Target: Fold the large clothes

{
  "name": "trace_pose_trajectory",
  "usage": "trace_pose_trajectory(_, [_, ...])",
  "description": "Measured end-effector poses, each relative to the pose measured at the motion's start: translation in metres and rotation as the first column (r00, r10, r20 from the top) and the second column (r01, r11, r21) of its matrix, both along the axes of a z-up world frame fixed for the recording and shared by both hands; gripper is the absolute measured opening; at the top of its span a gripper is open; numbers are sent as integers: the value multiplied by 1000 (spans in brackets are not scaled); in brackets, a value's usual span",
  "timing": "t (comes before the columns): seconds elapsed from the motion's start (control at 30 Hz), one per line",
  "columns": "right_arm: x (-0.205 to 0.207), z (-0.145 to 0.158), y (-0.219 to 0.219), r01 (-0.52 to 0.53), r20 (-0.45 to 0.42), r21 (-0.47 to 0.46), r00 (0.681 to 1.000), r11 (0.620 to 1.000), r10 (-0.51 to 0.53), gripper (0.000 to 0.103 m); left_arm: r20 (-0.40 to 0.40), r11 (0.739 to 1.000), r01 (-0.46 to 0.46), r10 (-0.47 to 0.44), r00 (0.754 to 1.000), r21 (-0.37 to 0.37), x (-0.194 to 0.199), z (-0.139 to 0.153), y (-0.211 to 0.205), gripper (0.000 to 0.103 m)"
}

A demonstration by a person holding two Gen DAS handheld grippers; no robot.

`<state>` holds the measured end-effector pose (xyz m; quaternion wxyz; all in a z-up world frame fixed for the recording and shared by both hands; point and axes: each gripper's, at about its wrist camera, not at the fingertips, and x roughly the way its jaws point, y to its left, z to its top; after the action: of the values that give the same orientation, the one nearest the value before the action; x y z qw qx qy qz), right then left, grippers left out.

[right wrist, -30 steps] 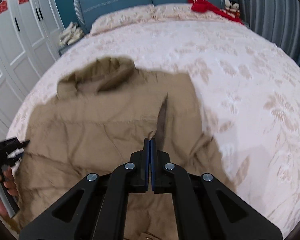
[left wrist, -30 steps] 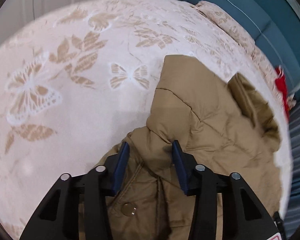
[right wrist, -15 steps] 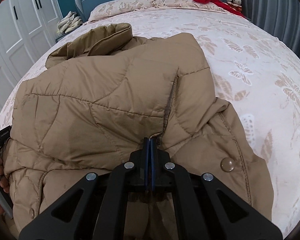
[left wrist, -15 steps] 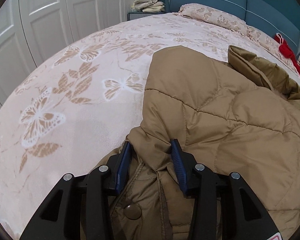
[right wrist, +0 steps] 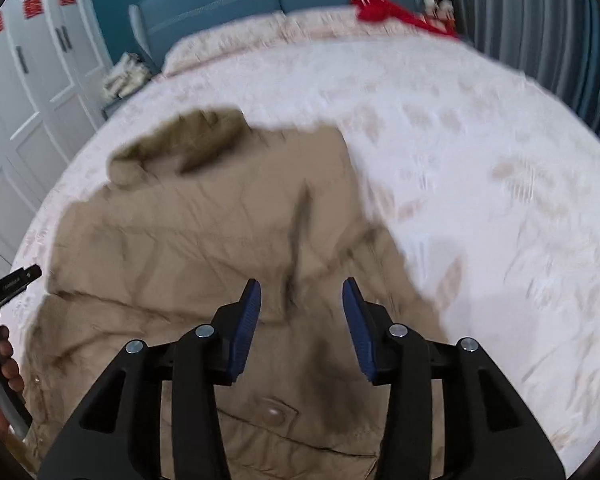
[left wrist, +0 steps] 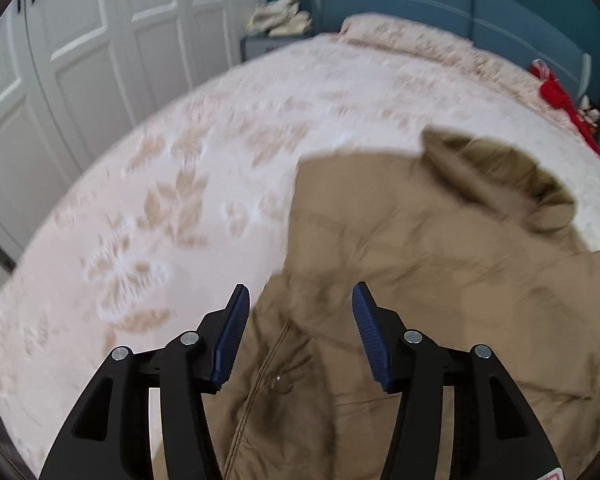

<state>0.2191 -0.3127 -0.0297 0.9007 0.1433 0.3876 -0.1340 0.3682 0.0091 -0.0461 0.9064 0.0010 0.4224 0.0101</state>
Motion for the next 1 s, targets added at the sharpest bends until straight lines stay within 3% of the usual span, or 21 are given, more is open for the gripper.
trace_pose_trajectory(0.13, [29,30,24,-87,46,-12,995,996,88,29,47,998,62,-62,997,-4,8,31,-33,52])
trace_pose_trajectory(0.23, [60,31,47,-150,48,-16,987,989,151,24,13,994,111,-111,994,18,23,25,-63,52])
trace_pose_trajectory(0.47, [112,-27,80,-215,-68,-29,975,976,212,19,-107,990,125,-118,987,65,36,-45,-94,53])
trace_pose_trajectory(0.7, [109,-71,83,-229,-58,-66,973,971,225,17,-16,984,121,-120,993,128,25,-74,-100,55])
trace_pose_trajectory(1.0, [103,-83,81,-220,3,-62,975,974,220,17,43,981,101,-110,993,167,18,-84,-106,56])
